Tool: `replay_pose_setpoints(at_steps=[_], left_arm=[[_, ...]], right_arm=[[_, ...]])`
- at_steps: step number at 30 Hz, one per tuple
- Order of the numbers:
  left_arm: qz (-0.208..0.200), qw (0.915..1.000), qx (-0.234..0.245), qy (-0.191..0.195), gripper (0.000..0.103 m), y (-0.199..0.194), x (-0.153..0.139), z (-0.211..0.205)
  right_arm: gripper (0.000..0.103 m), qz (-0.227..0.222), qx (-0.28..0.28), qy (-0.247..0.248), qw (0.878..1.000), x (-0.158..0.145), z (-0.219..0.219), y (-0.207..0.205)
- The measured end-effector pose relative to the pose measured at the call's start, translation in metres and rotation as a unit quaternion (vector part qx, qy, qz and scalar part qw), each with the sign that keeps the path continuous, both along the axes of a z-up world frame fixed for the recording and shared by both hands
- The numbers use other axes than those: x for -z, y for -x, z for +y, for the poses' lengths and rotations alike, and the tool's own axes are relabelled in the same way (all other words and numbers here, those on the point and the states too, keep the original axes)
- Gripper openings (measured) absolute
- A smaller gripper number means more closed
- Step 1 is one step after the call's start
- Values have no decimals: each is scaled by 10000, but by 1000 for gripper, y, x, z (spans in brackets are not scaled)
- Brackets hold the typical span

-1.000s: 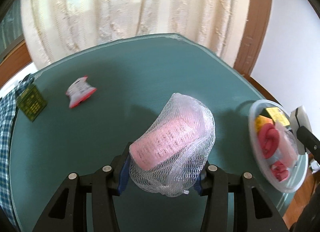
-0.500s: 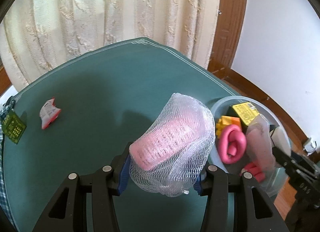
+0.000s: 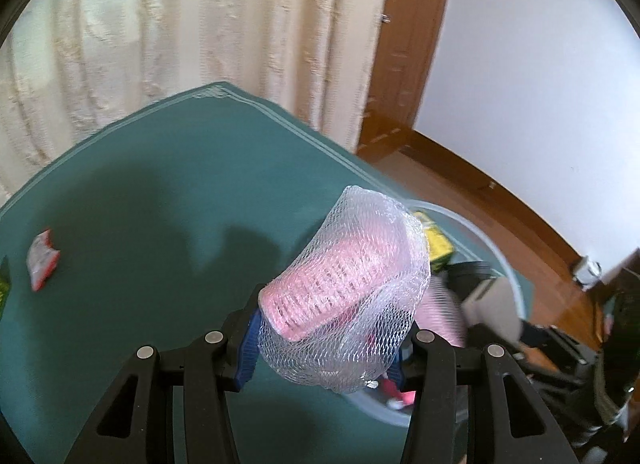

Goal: Organize objects

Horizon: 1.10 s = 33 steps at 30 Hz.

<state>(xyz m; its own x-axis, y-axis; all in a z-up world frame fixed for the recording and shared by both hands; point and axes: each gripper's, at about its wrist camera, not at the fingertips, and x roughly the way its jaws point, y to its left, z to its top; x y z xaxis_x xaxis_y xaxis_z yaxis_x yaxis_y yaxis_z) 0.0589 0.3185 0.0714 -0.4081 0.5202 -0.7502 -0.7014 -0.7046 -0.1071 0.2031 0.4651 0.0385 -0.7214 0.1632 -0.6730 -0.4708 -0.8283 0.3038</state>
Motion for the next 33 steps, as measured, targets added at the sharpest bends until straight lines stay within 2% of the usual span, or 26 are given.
replay_pose_setpoints(at_steps=[8, 13, 14, 15, 17, 33], left_arm=[[-282, 9978, 587, -141, 53, -10, -4, 34], [-331, 9958, 852, -91, 55, -13, -1, 58], [-389, 9952, 894, -109, 61, -12, 0, 60], [-437, 9947, 922, -137, 75, -11, 1, 63], [-481, 9945, 898, -230, 90, -8, 2, 64], [-630, 9964, 268, -505, 92, 17, 0, 23]], right_arm=[[54, -159, -224, -271, 9993, 6, -8, 4], [54, -165, -286, -322, 9989, 6, -9, 2], [54, -158, -283, -313, 9990, 6, -9, 2], [54, -156, -281, -315, 9990, 6, -9, 2], [54, -138, -263, -302, 9991, 6, -9, 1], [54, 72, -37, -357, 9993, -7, -7, 1]])
